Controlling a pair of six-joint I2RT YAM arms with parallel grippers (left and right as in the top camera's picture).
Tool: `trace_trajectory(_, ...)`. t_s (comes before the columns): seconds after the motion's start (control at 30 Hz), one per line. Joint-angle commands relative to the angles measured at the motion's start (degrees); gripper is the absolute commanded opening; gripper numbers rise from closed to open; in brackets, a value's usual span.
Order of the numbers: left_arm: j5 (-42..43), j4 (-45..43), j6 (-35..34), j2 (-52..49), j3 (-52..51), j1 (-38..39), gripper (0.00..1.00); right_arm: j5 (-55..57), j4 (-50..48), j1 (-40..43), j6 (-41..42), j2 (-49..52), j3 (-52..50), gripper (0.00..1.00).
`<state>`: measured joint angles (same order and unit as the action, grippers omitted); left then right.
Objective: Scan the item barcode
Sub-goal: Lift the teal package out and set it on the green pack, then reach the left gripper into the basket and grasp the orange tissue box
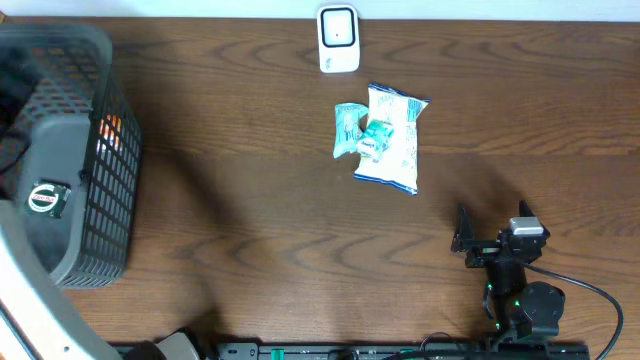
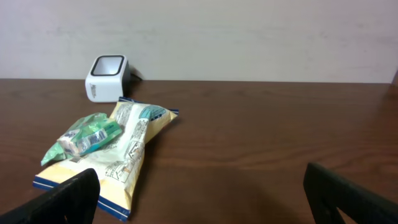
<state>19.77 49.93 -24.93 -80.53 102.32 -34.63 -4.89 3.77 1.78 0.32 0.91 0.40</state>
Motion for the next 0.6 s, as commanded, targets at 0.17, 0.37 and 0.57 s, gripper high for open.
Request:
trace_trajectory(0.17, -14.7, 7.9, 12.9, -5.9, 0.3, -11.0, 0.64, 0.2, 0.3, -0.3, -0.8, -0.2, -0.1, 0.99)
trace_trajectory(0.37, -14.6, 8.2, 12.9, -9.6, 0.3, -11.7, 0.64, 0.2, 0.3, -0.3, -0.8, -0.2, -0.1, 0.99)
trace_trajectory(0.57, -10.0, 7.4, 16.1, -11.3, 0.3, -11.5, 0.71, 0.2, 0.3, -0.3, -0.8, -0.2, -0.1, 0.99)
